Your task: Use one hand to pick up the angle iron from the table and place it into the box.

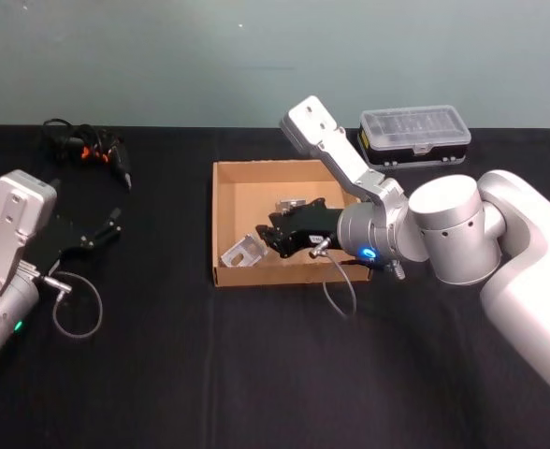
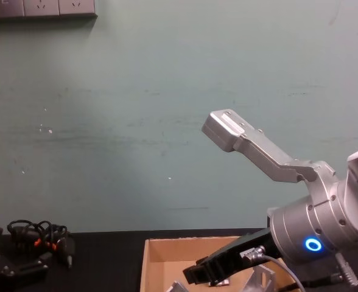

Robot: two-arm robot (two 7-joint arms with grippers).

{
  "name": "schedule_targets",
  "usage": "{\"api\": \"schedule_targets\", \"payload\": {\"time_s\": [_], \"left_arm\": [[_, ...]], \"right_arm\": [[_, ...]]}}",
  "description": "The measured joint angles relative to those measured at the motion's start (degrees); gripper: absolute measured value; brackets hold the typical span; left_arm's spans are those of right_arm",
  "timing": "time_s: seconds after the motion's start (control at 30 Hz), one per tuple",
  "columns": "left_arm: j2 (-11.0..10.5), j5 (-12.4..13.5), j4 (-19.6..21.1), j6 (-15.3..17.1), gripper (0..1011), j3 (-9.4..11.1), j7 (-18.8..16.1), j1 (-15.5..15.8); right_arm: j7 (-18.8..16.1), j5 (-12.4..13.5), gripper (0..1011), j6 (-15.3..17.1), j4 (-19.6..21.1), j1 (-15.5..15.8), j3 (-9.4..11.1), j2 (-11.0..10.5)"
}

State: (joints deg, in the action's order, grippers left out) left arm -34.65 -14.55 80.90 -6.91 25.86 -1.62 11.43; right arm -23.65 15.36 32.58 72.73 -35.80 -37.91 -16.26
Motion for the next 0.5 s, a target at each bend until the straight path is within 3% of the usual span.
{"api": "schedule_targets", "payload": {"time_s": [0.37,0.5], "left_arm": [[0.0,0.0,0.0,0.0,1000,0.0,0.0,0.0],[0.0,0.0,0.0,0.0,1000,0.0,0.0,0.0]], "right_arm": [[-0.1,0.1,549,-0.1,0.1,0.1,0.0,-0.1],[-0.2,0.1,708,-0.1,0.2,0.1,0.1,-0.1]]}}
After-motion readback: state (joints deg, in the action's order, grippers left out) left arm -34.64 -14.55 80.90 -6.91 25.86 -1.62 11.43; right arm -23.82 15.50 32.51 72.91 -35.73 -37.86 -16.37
